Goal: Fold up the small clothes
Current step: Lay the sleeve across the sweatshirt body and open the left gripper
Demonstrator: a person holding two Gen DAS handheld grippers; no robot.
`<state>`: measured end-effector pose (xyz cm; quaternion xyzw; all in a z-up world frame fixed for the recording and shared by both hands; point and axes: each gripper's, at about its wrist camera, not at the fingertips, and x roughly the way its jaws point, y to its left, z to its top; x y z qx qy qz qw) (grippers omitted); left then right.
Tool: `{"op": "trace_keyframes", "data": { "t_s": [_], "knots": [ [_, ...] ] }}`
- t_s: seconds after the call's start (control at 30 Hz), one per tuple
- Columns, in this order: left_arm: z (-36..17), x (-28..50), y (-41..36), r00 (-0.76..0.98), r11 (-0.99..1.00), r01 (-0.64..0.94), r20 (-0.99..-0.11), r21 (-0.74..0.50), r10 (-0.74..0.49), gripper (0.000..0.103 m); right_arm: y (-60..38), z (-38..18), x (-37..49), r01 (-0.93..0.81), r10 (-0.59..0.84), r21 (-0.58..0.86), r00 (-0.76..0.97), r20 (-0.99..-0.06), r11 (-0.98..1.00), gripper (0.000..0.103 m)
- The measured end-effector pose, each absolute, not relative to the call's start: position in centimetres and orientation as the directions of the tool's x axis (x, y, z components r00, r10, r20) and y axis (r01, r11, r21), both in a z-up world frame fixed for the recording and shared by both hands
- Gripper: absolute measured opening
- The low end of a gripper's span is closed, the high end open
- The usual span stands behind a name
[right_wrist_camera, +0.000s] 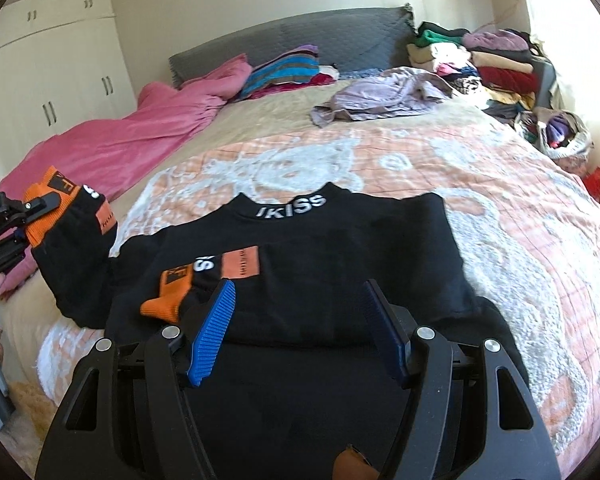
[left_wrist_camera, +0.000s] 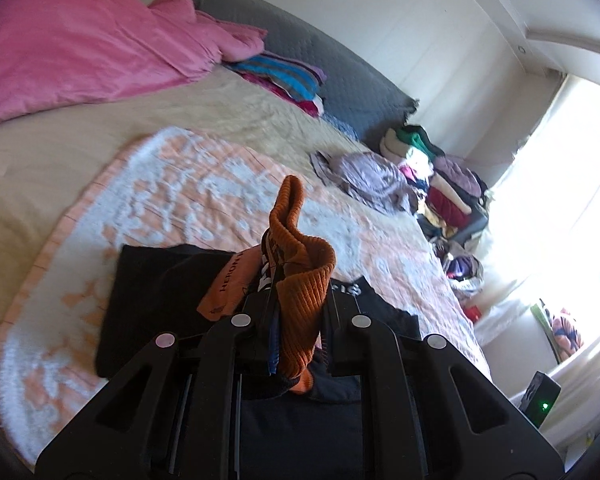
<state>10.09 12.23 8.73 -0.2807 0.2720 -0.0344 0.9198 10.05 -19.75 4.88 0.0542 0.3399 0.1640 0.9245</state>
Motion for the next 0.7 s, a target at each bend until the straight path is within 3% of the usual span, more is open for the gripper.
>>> {"op": "trace_keyframes", "data": {
  "t_s": [0.6,0.7],
  "knots": [
    [5.0,16.8,3.8,0.731,0.847,0.057,-0.556,-0.529,-0.396,0.009,-26.6,3.7,10.9,-0.109,0.232,0.229,0.747,-0.623,0.967,0.064],
    [3.2,17.6,3.1,0.686,0.823,0.079,-0.568,-0.563,-0.455,0.015,-26.7,3.4,11.2,-0.1,0.228,0.231,0.743,-0.63,0.968,0.064]
  ]
}}
